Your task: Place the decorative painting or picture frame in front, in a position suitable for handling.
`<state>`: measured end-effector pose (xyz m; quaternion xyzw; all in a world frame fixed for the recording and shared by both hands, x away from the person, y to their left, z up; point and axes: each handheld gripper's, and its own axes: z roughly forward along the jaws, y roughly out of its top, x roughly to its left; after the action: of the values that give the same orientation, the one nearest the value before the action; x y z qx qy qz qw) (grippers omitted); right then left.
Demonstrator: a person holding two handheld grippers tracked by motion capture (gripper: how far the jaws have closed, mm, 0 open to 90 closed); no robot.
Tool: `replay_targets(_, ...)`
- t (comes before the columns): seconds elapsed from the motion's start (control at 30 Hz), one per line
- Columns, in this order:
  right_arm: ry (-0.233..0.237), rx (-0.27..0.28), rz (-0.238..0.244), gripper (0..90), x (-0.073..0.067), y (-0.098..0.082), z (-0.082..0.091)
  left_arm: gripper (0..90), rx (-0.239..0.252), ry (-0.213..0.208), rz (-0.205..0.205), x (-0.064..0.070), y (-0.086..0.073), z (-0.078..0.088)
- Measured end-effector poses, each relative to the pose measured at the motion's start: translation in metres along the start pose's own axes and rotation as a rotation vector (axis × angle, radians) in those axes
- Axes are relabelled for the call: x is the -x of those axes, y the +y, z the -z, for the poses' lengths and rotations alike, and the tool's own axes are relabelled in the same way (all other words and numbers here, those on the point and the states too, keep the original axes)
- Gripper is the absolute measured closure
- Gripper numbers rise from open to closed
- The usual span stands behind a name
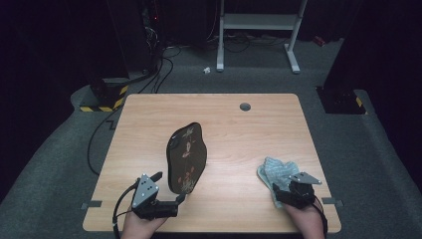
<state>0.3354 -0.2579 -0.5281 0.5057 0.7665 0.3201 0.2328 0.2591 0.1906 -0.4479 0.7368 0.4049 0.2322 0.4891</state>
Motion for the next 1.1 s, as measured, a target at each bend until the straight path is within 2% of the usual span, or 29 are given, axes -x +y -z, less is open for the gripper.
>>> replay_targets(0.1,0.000,0.000,0.000,20.0,0.000,0.000,0.000,3.5,-0.017,0.005,0.012,0.000,-0.007,-0.008)
replay_targets(0.3,0.002,-0.001,0.001,20.0,0.000,0.000,0.000,8.8,-0.061,0.018,0.004,0.001,-0.013,-0.025)
replay_targets(0.4,0.002,0.000,0.001,20.0,0.000,0.000,0.000,15.0,-0.045,0.034,0.019,-0.003,-0.012,-0.028)
replay_targets(0.5,0.001,0.000,0.001,20.0,0.000,0.000,0.000,17.2,-0.021,0.045,0.035,-0.008,-0.010,-0.029)
replay_targets(0.6,-0.001,0.000,0.001,20.0,0.000,0.000,0.000,22.7,-0.003,0.034,0.051,-0.012,-0.007,-0.029)
replay_targets(0.7,-0.002,0.001,0.001,20.1,0.000,0.000,0.000,25.5,-0.003,0.049,0.031,-0.010,-0.003,-0.032)
replay_targets(0.8,-0.001,0.001,0.002,20.1,0.000,0.000,0.000,33.2,0.011,0.061,0.028,-0.009,0.001,-0.033)
replay_targets(0.87,-0.001,0.001,0.002,20.1,0.000,0.000,0.000,43.3,0.021,0.053,0.029,-0.010,0.004,-0.033)
replay_targets(1.03,0.000,0.001,0.001,20.1,0.000,0.000,0.000,56.1,0.009,0.023,0.044,-0.015,0.008,-0.034)
replay_targets(1.1,0.000,0.001,0.001,20.1,0.000,0.000,0.000,64.7,0.020,0.022,0.038,-0.015,0.006,-0.034)
